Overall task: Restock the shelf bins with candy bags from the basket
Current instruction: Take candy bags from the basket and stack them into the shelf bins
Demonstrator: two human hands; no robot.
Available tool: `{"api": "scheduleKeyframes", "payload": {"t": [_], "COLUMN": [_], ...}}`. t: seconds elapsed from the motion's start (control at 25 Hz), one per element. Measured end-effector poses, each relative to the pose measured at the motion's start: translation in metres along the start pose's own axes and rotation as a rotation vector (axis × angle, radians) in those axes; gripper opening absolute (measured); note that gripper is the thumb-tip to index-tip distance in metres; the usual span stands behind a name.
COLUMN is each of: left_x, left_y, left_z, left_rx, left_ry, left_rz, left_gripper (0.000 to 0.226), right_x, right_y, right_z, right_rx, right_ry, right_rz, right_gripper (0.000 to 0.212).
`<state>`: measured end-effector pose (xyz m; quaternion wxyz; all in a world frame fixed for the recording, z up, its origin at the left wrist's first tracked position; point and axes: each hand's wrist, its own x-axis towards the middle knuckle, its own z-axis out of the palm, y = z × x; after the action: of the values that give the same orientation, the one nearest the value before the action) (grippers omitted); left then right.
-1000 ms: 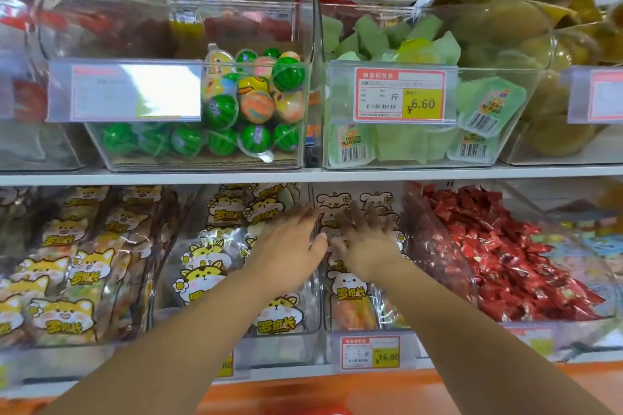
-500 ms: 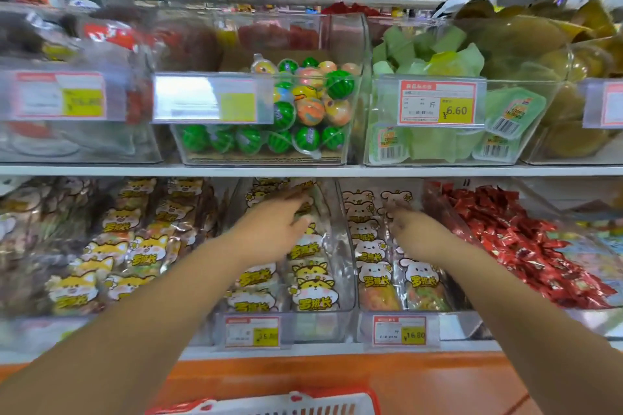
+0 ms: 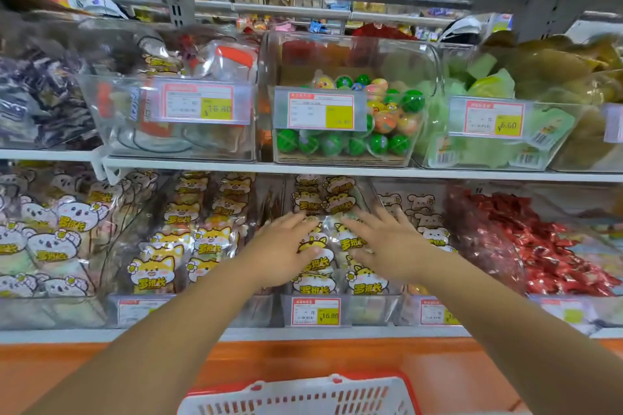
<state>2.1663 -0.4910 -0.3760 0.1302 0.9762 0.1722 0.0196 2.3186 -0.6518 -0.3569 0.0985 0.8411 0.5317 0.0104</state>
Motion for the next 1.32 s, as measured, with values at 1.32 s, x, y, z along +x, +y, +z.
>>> {"api": "scheduleKeyframes", "payload": {"t": [1.32], "left_x": [0.051], "left_y": [-0.003], "left_z": [-0.005], "left_rx": [0.070], "left_ry": [-0.011], "left_rz": [-0.071], "left_gripper": [0.056], "right_x": [0.084], "right_y": [0.011], "right_z": [-0.018], "right_rx": [0.371], "right_ry": [0.104], "right_rz": [0.513], "right_gripper": [0.074]}}
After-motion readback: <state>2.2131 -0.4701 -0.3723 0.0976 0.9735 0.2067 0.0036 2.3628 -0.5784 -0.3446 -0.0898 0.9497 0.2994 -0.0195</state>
